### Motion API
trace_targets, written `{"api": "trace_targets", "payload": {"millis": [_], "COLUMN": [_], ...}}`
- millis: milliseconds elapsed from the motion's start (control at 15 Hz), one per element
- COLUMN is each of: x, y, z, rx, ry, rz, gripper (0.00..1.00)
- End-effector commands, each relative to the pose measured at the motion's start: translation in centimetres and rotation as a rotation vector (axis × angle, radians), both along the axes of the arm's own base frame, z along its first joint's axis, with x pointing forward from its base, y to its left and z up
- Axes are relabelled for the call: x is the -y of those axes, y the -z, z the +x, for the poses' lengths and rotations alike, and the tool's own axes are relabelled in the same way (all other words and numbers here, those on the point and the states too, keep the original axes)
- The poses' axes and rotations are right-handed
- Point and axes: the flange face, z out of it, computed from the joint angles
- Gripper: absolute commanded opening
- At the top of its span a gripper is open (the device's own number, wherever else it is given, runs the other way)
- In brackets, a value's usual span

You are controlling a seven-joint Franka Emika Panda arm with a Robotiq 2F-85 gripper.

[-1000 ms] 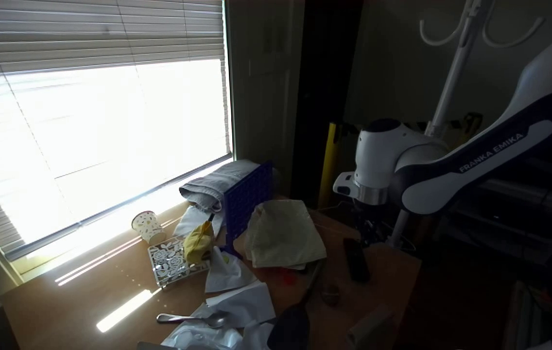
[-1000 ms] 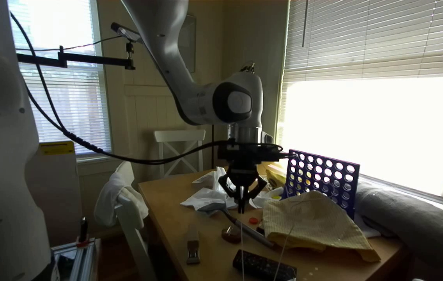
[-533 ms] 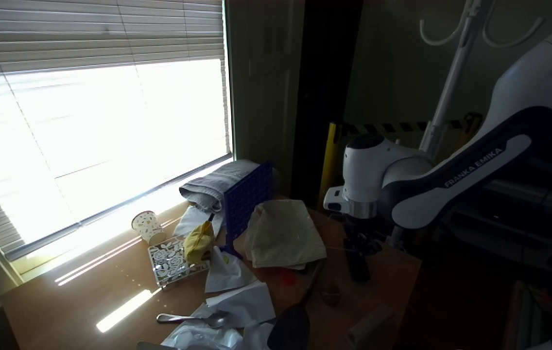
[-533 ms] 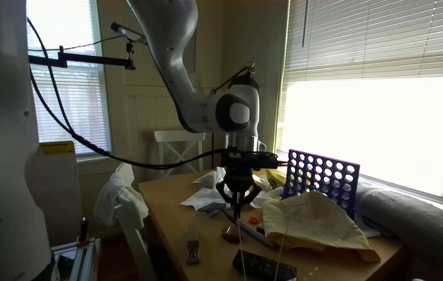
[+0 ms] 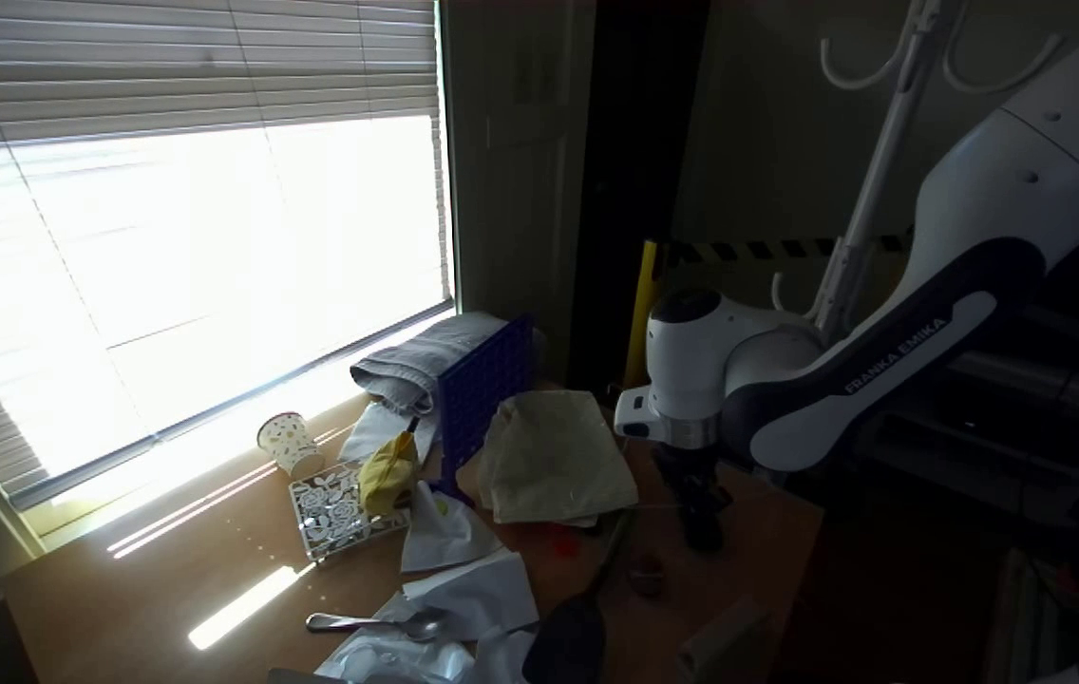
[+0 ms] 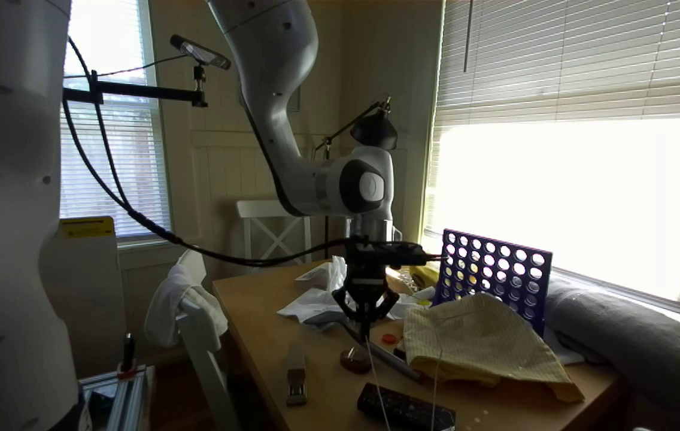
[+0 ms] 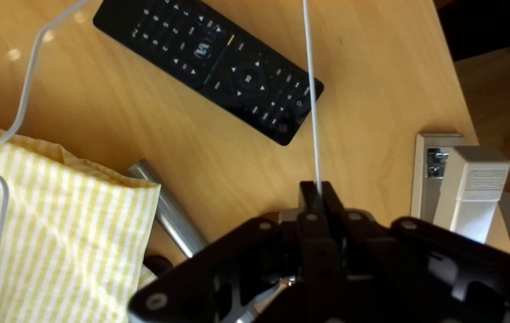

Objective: Pick up the hang wire from the stand and put it on the table

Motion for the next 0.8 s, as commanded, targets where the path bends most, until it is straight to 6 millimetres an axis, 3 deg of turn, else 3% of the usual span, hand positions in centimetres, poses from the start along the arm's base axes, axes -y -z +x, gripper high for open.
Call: {"api": "trace_targets", "payload": {"millis": [0, 67, 133, 267, 533, 733], "x": [-1.1, -1.4, -1.7, -2.2, -2.7, -3.2], "y": [1.2, 1.5, 1.6, 1.7, 1.4, -0.5], "z": [1.0, 1.0, 1.1, 1.3, 1.8, 1.8], "rx": [-0.015, -0.017, -0.012, -0.011, 0.0, 0.044], "ry": [-0.055, -0.06, -0.06, -0.062, -0.057, -0.024], "rz": [-0.007, -0.002, 0.003, 0.013, 0.024, 0.025], "gripper": [0.01, 0.01, 0.28, 0.35, 0.63, 0.83]}}
